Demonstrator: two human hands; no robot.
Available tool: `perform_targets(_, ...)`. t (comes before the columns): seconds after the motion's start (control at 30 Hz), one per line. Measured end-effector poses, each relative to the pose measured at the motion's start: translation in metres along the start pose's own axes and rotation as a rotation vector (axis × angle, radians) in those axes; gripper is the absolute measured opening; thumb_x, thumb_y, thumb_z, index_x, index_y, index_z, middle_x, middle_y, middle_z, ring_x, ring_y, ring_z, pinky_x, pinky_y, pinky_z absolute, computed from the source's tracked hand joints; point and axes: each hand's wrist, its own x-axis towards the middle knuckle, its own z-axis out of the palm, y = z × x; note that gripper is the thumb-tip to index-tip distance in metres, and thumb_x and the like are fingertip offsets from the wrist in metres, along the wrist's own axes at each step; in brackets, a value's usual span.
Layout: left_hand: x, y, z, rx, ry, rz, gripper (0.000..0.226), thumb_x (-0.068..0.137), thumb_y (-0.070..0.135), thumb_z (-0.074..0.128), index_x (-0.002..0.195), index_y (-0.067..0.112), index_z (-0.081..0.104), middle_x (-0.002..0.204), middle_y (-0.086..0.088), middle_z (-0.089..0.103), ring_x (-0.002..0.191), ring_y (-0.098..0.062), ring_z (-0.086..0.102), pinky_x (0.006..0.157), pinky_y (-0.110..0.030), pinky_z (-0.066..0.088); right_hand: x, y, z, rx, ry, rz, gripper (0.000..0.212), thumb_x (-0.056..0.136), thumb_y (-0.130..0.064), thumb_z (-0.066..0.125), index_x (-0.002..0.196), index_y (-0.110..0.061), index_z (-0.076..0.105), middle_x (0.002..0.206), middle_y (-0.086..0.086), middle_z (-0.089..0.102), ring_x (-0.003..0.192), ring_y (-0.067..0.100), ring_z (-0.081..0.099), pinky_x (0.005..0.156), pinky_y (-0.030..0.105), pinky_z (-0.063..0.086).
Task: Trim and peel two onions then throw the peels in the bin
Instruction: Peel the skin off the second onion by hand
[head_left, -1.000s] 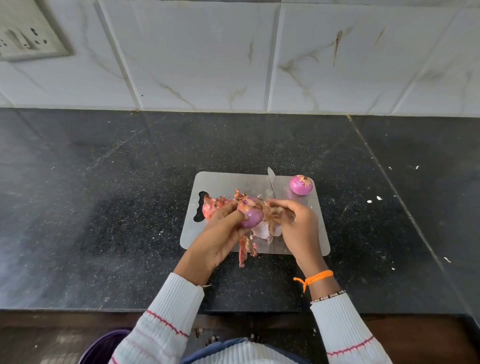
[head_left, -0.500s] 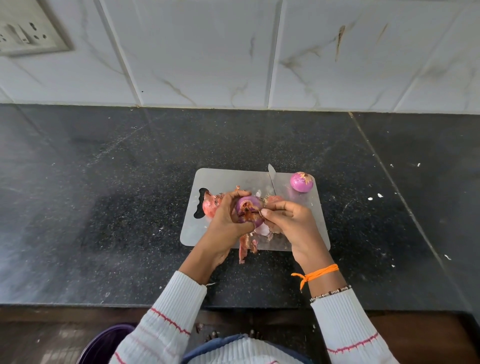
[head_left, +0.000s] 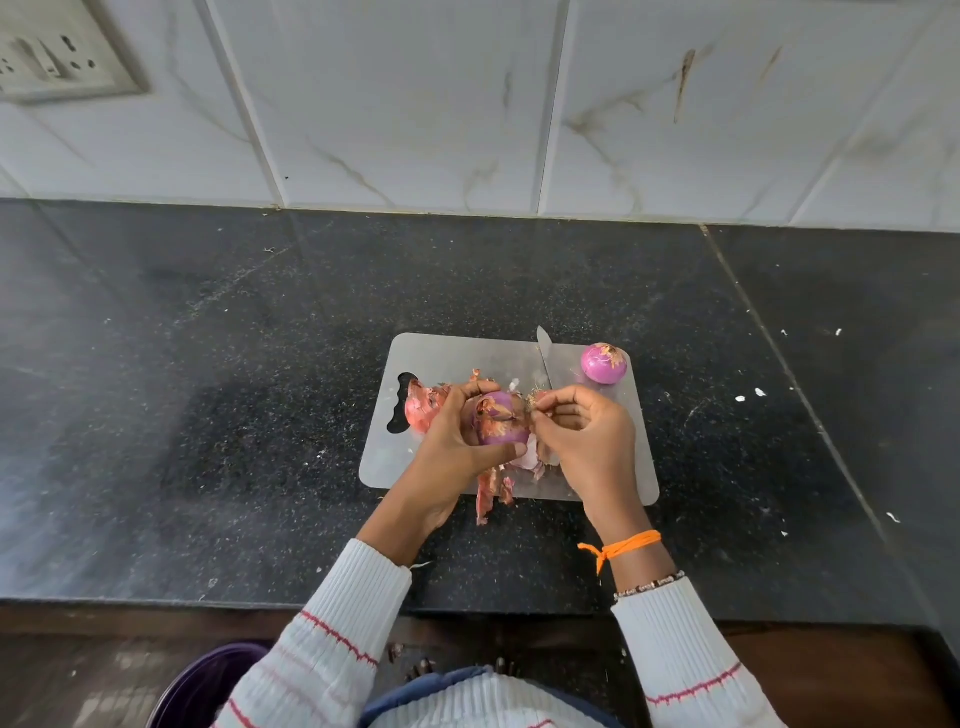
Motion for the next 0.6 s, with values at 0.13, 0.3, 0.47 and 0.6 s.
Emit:
perform_targets(0.13, 0.002, -0.001, -0.002, -0.044, -0.012, 0.050, 0.060, 0.070, -0.020, 0.065, 0.115, 0.017, 0.048, 0.101, 0.000, 0.064, 0.092, -0.013, 0.065, 0.078, -0.023, 0.055, 0.002, 0.007, -0.004, -0.090, 0.044, -0.059, 0.009, 0.078, -0.004, 0.070, 0.084, -0.011, 0.069, 0.079, -0.003, 0.069, 0.070, 0.000, 0.062, 0.063, 0.007, 0.047)
perform_targets(0.3, 0.002, 0.001, -0.005, 0.045, -0.048, 0.101, 0.064, 0.071, -0.020, 0.064, 0.118, 0.018, 0.045, 0.106, -0.002, 0.058, 0.090, -0.009, 0.065, 0.079, -0.023, 0.054, 0.003, 0.012, -0.002, -0.130, 0.016, -0.107, 0.020, 0.092, -0.004, 0.052, 0.096, -0.009, 0.070, 0.086, -0.002, 0.070, 0.080, 0.006, 0.065, 0.070, 0.015, 0.052)
perform_targets(0.47, 0.004, -0.005, -0.003, 0.305, 0.016, 0.230, 0.068, 0.062, -0.012, 0.074, 0.112, 0.026, 0.048, 0.117, -0.004, 0.051, 0.105, -0.018, 0.059, 0.085, -0.034, 0.055, 0.004, 0.000, -0.002, -0.002, -0.055, -0.019, 0.020, 0.094, -0.019, 0.050, 0.102, -0.014, 0.068, 0.094, -0.007, 0.068, 0.088, 0.003, 0.062, 0.078, 0.013, 0.049)
perform_targets(0.6, 0.006, -0.005, -0.001, 0.573, 0.086, 0.377, 0.070, 0.061, -0.005, 0.076, 0.104, 0.041, 0.045, 0.113, 0.009, 0.044, 0.110, -0.015, 0.050, 0.085, -0.035, 0.054, -0.002, -0.011, 0.000, 0.234, -0.107, 0.126, 0.014, 0.084, -0.028, 0.066, 0.097, -0.021, 0.067, 0.093, -0.006, 0.070, 0.088, 0.003, 0.066, 0.070, 0.017, 0.053)
